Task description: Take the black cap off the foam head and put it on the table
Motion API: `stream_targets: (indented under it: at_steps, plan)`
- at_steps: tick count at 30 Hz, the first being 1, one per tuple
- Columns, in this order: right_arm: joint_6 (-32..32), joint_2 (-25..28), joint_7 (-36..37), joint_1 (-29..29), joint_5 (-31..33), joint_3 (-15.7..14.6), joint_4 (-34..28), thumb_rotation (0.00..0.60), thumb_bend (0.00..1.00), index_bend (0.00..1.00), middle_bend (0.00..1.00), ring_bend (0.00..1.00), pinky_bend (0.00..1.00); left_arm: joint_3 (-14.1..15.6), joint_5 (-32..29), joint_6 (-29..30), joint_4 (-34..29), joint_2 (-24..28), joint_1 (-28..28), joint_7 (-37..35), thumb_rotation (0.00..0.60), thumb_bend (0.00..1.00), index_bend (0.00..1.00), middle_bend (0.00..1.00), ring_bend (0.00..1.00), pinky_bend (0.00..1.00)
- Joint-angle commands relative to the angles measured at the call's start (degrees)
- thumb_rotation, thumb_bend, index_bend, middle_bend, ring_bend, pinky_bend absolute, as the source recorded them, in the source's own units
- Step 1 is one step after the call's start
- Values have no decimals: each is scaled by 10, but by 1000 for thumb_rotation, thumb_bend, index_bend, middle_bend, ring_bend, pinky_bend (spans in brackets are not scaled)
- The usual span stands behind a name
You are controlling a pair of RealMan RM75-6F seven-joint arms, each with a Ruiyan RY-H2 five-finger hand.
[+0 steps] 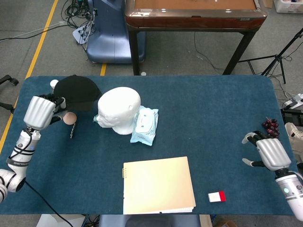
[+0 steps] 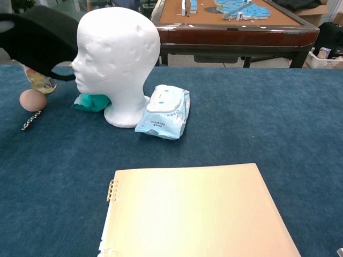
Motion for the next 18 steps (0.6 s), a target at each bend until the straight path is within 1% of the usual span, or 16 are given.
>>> stream_targets:
  at_steps: [1,4,7,11,14,15,18]
  plan:
    - [-1,0,-3,1,0,0,-2,600,0,412,329,222,363,24,18,11,-9,15,22,-6,600,532,656,756,601,780]
    - [-2,-1,-7,1,-1,-1,-5,600,0,412,329,222,363,40,26,15,-34,30,36,11,600,532,640,747,601,780]
    - [-3,-2,-11,3,-1,-1,-7,600,0,412,330,222,363,50,29,10,-78,52,48,34,600,532,599,735,597,780]
    - [-5,-3,-16,4,-2,-2,-10,600,0,412,330,222,363,61,22,-10,-160,94,63,82,600,532,485,726,585,780]
    - [-7,-5,-20,4,-1,-3,-11,600,0,412,330,222,363,65,-12,-51,-257,140,76,167,600,532,377,709,565,780]
    - [-8,-5,-21,5,-1,-3,-11,600,0,412,330,222,363,66,-28,-65,-302,160,81,201,600,529,335,693,550,779]
    - [-10,-6,-23,6,-2,-4,-12,600,0,412,329,222,363,68,-61,-89,-396,202,91,271,600,484,275,642,508,759]
